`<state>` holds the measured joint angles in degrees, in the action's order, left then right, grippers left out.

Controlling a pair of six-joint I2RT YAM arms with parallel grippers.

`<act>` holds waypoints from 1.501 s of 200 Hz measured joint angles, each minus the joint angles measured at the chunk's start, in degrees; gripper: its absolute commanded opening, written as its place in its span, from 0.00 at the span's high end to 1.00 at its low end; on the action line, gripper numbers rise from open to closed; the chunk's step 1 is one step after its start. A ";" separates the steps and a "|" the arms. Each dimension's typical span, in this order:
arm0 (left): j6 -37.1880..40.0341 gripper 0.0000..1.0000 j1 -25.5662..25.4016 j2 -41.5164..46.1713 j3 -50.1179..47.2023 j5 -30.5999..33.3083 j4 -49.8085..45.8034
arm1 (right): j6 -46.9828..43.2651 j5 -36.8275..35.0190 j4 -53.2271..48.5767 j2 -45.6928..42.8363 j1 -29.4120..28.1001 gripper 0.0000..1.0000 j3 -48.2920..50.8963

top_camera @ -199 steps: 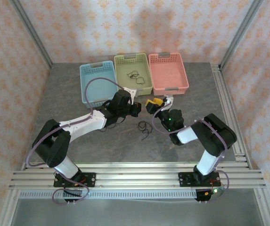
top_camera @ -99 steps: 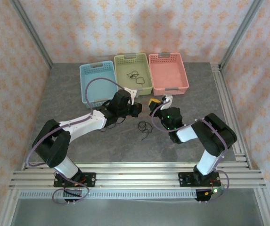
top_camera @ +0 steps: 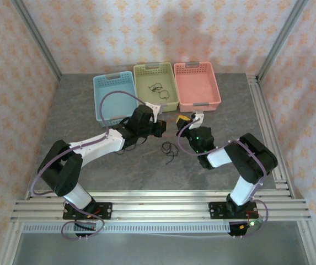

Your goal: Untangle the cables

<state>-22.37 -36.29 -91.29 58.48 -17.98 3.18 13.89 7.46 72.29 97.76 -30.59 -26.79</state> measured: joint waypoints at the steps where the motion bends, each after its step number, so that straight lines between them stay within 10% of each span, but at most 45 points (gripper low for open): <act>1: 0.02 0.92 0.00 0.00 0.00 0.00 0.00 | 0.00 -0.07 0.00 -0.02 0.00 1.00 0.02; 116: 0.57 0.43 0.00 -1.88 1.92 1.01 -1.68 | -1.51 -3.80 0.22 -0.55 0.02 1.00 1.09; 136: 0.28 0.13 -0.17 -0.63 0.42 6.32 -1.33 | -2.14 -3.28 1.03 -0.81 0.02 1.00 1.64; 237: 2.75 0.10 -0.20 3.30 0.72 21.16 -7.74 | -2.58 -2.99 3.15 -1.81 0.02 1.00 2.14; 300: 5.07 0.10 -0.20 -2.78 5.66 17.00 -11.21 | -2.78 -3.30 2.69 -1.84 0.02 1.00 2.16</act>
<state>-17.30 -36.49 -94.06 64.14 -0.97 -8.03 11.11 4.16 74.98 95.92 -30.57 -24.62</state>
